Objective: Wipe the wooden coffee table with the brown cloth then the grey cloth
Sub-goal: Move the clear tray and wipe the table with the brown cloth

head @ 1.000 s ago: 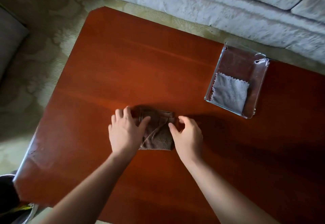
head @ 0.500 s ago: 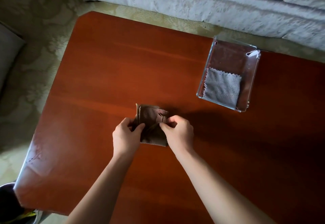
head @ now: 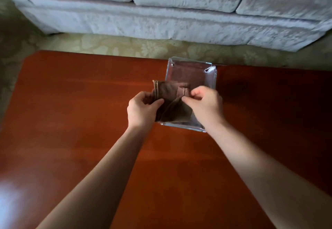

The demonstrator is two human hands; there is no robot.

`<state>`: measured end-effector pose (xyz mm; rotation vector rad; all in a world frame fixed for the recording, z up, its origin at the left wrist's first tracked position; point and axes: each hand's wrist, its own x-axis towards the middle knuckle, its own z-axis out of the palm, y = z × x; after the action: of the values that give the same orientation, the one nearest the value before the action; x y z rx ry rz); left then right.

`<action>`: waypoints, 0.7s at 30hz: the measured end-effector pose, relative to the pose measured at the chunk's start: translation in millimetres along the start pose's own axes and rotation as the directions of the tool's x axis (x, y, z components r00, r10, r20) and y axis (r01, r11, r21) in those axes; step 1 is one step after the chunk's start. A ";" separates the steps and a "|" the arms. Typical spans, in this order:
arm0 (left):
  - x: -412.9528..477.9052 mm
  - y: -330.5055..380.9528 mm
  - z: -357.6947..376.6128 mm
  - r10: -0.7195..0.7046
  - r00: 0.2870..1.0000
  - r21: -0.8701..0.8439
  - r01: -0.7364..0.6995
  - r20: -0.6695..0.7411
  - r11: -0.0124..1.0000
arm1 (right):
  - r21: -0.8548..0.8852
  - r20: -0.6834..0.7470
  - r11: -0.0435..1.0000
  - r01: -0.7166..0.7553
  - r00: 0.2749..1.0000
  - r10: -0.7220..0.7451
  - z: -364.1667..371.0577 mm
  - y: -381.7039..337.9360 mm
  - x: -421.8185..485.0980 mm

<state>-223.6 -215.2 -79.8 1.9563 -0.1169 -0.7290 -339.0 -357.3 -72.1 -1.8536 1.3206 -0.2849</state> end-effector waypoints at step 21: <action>-3.2 17.2 71.0 0.128 0.988 0.739 -0.148 0.084 0.657 | -0.522 0.132 0.850 0.072 0.991 -0.003 -25.1 22.3 33.1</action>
<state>-260.5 -278.0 -86.3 2.6826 -0.6738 -0.6520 -355.1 -400.6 -81.1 -2.3081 1.3638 0.2014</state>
